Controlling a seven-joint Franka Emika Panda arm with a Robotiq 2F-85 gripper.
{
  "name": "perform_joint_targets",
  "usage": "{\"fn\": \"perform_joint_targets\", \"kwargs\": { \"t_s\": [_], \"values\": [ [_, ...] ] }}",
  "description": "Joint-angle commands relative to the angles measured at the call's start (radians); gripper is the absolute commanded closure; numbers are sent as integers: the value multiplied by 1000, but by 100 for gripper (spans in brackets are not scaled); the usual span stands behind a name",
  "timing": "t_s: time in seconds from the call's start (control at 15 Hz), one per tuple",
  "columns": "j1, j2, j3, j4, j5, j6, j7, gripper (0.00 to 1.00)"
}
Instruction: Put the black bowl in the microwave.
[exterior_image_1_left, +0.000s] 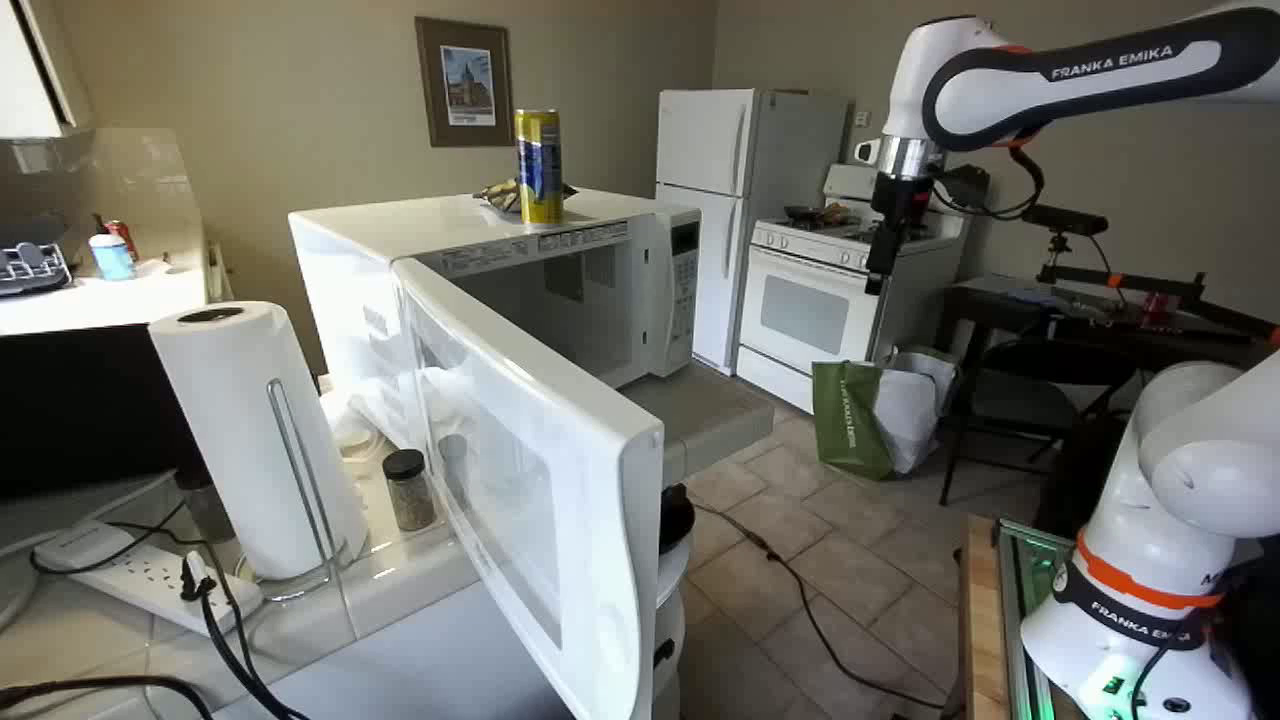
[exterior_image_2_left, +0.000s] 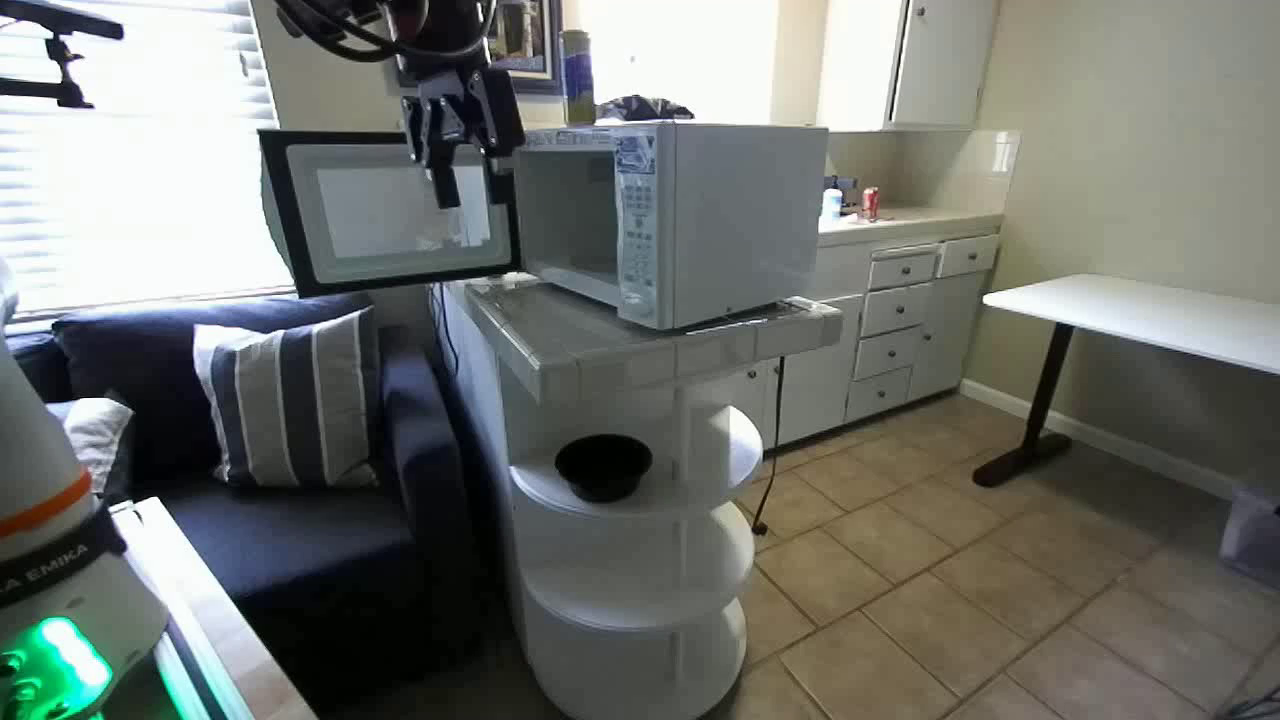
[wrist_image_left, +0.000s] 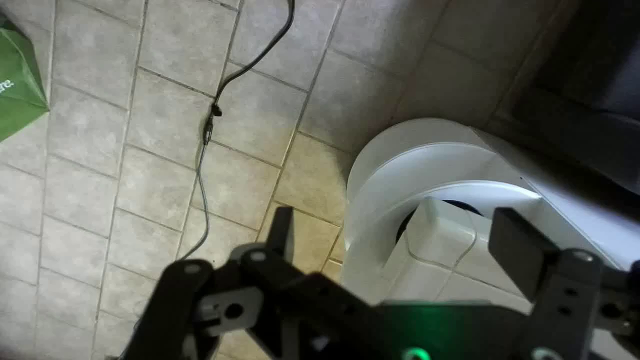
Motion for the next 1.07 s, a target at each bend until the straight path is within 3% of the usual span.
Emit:
{"fn": "perform_joint_targets", "kwargs": {
  "t_s": [0.0, 0.6, 1.0],
  "values": [
    [7, 0, -5, 3, -3, -4, 3, 0],
    [-2, 23, -14, 4, 17, 27, 44, 0],
    [-9, 193, -197, -39, 206, 105, -54, 0]
  ]
}}
